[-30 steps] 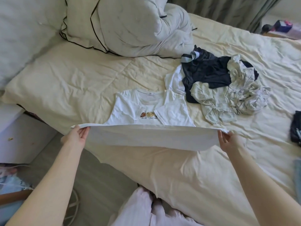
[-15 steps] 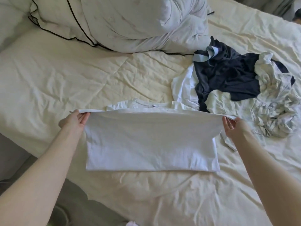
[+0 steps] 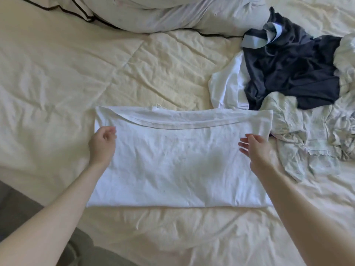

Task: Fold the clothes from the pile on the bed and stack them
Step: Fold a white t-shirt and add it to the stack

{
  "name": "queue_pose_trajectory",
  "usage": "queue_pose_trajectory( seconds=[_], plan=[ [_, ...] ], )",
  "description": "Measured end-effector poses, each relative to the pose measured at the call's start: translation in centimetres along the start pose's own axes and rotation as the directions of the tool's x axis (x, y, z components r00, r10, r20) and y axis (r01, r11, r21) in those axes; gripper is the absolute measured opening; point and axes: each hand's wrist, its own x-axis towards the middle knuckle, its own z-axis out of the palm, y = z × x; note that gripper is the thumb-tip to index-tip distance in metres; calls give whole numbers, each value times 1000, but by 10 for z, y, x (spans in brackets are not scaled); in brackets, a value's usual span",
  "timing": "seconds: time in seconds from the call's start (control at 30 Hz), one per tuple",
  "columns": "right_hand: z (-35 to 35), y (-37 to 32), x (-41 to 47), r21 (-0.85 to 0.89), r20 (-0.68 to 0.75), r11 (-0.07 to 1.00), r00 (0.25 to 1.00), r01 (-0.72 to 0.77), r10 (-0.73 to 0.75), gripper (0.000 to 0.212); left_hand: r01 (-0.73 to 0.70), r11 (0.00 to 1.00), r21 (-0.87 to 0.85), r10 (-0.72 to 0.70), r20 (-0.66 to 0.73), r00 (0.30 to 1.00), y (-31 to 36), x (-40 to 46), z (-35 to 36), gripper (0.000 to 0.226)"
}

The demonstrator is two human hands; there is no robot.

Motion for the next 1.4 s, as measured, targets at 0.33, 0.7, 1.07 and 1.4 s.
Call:
queue_pose_trajectory(
  seconds=[0.33,0.7,1.07,1.4],
  plan=[
    [79,-29,27,636,433,649,889,-418,149,21,-680,554,481,414,550,726,23,42,58,56],
    [97,44,-12,-511,800,17,483,859,-355,47,-847,190,497,384,756,530,-20,-2,80,50],
    [85,63,-24,-724,672,-99,665,683,-326,56,-600,475,643,371,472,800,-29,11,39,52],
    [29,176,-138,-570,801,-71,535,818,-267,47,-289,578,763,-4,357,934,-126,-126,-70,57]
  ],
)
